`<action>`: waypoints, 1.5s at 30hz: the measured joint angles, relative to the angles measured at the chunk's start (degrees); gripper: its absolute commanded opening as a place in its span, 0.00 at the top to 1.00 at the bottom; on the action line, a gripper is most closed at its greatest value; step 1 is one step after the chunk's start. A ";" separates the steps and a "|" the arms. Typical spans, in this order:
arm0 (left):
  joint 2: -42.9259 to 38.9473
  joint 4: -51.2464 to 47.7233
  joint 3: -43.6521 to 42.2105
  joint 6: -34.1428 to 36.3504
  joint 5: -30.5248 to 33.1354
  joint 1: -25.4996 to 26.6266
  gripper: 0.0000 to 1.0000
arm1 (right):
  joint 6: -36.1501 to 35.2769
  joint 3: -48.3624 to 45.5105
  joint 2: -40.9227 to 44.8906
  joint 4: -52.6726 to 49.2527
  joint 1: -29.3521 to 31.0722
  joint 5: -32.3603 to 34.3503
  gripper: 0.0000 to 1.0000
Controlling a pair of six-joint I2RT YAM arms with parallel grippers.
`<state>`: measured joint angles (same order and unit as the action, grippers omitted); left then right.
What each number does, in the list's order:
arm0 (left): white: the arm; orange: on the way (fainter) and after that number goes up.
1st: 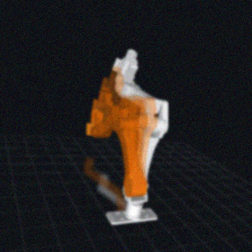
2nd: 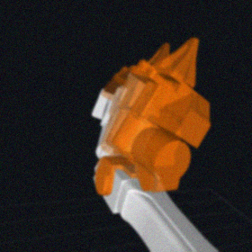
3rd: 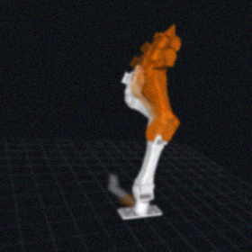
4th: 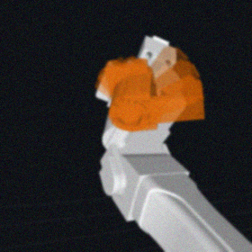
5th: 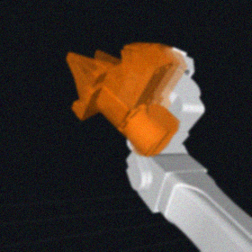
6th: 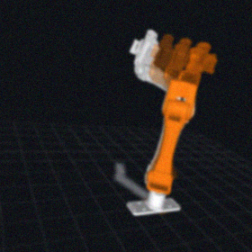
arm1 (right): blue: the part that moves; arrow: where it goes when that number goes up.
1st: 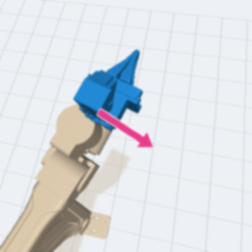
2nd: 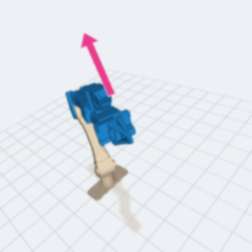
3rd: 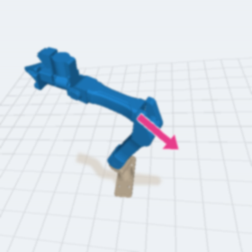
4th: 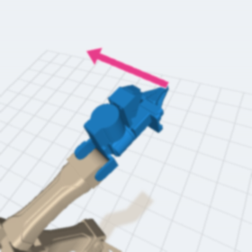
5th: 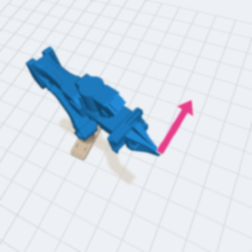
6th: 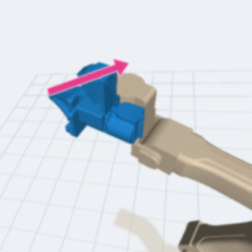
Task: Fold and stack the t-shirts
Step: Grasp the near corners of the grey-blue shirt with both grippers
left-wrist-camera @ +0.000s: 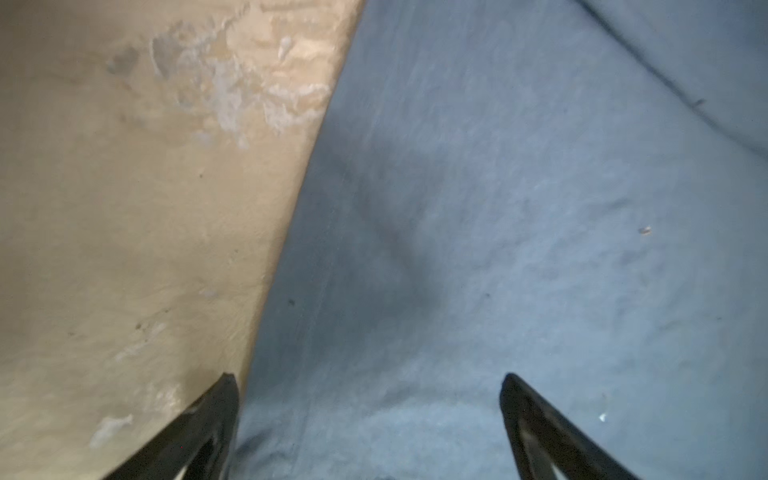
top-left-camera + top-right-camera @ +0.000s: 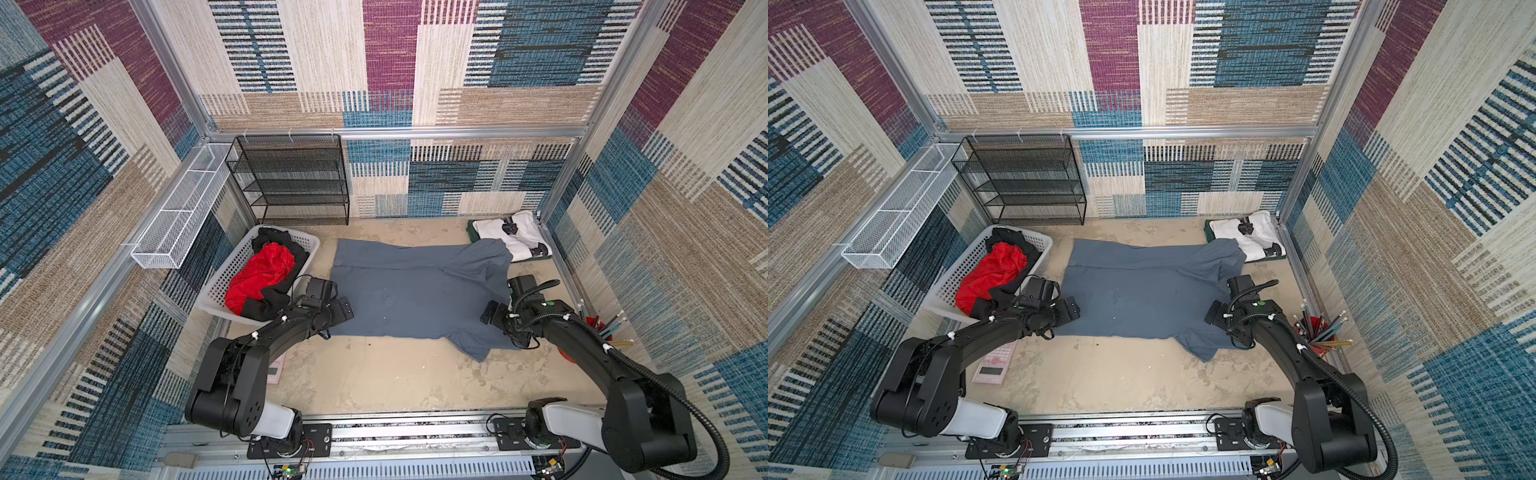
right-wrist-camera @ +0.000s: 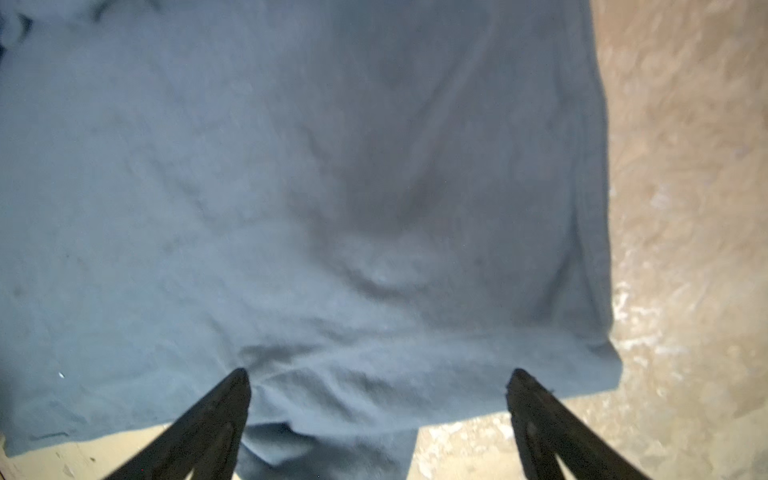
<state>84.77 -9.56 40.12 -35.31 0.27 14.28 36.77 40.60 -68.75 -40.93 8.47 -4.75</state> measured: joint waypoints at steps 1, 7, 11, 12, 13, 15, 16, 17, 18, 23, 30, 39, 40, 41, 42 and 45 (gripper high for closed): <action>0.22 0.48 -0.09 -0.11 0.28 -0.04 0.01 | 0.31 -0.50 0.70 -0.79 0.37 0.02 0.10; 0.76 4.37 -1.33 -0.24 1.81 -0.04 0.07 | 0.90 -6.49 3.23 -3.41 2.23 -0.74 0.20; 1.01 5.86 -2.21 -0.26 2.73 -0.20 0.27 | 2.10 -8.17 4.04 -4.72 5.55 -2.38 0.20; 0.98 5.92 -2.45 -0.31 2.93 -0.31 0.32 | 2.40 -8.61 4.07 -4.48 6.12 -2.95 0.20; 1.01 5.88 -2.58 -0.31 3.39 -0.35 0.33 | 2.82 -9.07 4.04 -4.37 6.45 -3.17 0.20; 0.94 6.05 -2.82 -0.31 3.67 -0.28 0.32 | 3.28 -9.75 3.98 -4.11 6.91 -3.56 0.20; 0.79 6.03 -2.86 -0.31 3.61 -0.28 0.32 | 3.69 -9.88 3.96 -3.89 6.91 -3.58 0.20; 0.44 5.90 -3.06 -0.33 3.48 -0.28 0.32 | 3.91 -10.03 3.96 -3.69 6.97 -3.58 0.20; -0.44 5.31 -3.56 -0.44 3.13 -0.26 0.32 | 4.28 -10.29 3.93 -3.45 7.08 -3.56 0.20; -6.45 -0.04 -6.82 -0.66 2.54 -0.13 0.32 | 5.66 -11.34 4.28 -2.43 7.28 -3.34 0.20; -7.72 -1.22 -8.37 -0.68 3.48 0.04 0.35 | 6.25 -10.60 2.25 -2.01 7.48 -2.99 0.21; -5.68 0.31 -7.63 -0.46 5.42 0.00 0.50 | 5.97 -9.31 -0.76 5.68 7.58 -3.17 0.36; -5.18 0.31 -7.23 -0.46 5.75 -0.02 0.54 | 5.99 -8.96 -1.05 6.97 7.58 -3.17 0.36; -4.81 0.28 -6.93 -0.42 6.21 -0.02 0.56 | 5.99 -8.76 -1.40 7.91 7.58 -3.17 0.36; -4.42 0.17 -6.60 -0.31 6.71 -0.04 0.59 | 5.99 -8.55 -1.88 8.76 7.58 -3.15 0.36; -3.82 0.07 -6.19 -0.20 7.39 -0.04 0.65 | 6.01 -8.09 -2.99 11.13 7.58 -2.95 0.36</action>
<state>80.95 -9.50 33.93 -35.51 7.66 14.24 42.78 32.51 -71.75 -29.80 16.05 -7.70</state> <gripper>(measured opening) 0.376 0.642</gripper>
